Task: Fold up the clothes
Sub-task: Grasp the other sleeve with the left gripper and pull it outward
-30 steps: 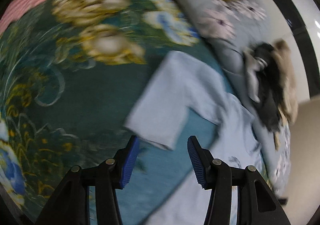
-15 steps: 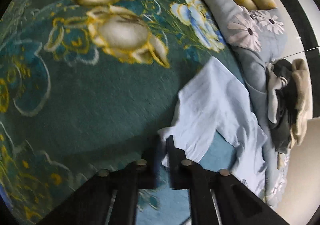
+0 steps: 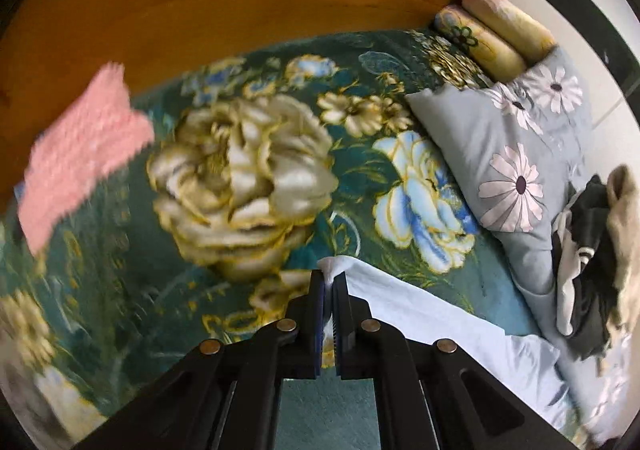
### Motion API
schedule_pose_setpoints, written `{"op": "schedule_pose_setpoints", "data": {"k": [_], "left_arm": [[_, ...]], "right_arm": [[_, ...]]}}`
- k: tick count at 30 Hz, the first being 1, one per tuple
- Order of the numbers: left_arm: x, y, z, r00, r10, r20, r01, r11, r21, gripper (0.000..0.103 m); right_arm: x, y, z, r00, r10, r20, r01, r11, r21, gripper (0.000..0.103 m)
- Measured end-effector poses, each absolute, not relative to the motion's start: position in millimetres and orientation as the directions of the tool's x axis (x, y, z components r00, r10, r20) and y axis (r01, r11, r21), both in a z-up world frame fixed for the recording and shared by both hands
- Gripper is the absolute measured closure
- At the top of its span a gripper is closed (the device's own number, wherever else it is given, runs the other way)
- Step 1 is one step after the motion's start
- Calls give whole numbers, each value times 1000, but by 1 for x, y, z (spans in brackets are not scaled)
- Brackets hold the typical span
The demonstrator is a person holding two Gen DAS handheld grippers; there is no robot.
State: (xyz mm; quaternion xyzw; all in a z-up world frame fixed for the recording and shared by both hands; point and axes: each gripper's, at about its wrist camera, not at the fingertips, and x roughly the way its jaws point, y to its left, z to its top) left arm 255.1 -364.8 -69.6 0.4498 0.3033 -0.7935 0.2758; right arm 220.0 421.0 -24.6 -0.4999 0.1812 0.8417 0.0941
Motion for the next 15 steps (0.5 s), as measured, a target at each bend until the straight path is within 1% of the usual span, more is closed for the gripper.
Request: {"op": "schedule_pose_setpoints", "data": {"k": [3, 6, 9, 12, 15], "left_arm": [[249, -346, -42, -483, -100, -870, 659, -696, -285, 99], [239, -302, -11, -554, 115, -824, 529, -716, -455, 99], [211, -238, 15, -556, 317, -769, 355, -746, -564, 99], [174, -155, 31, -493, 457, -741, 173, -783, -598, 99], [139, -75, 25, -409, 522, -749, 59, -804, -592, 99]], "right_arm": [[222, 422, -30, -478, -42, -877, -333, -916, 226, 84], [224, 425, -33, -475, -51, -878, -318, -921, 226, 84], [223, 431, -37, -472, -70, -879, -308, -921, 239, 84], [222, 437, -42, -472, -92, -877, -296, -920, 256, 84], [224, 444, -48, -474, -120, -873, -296, -911, 286, 84]]}}
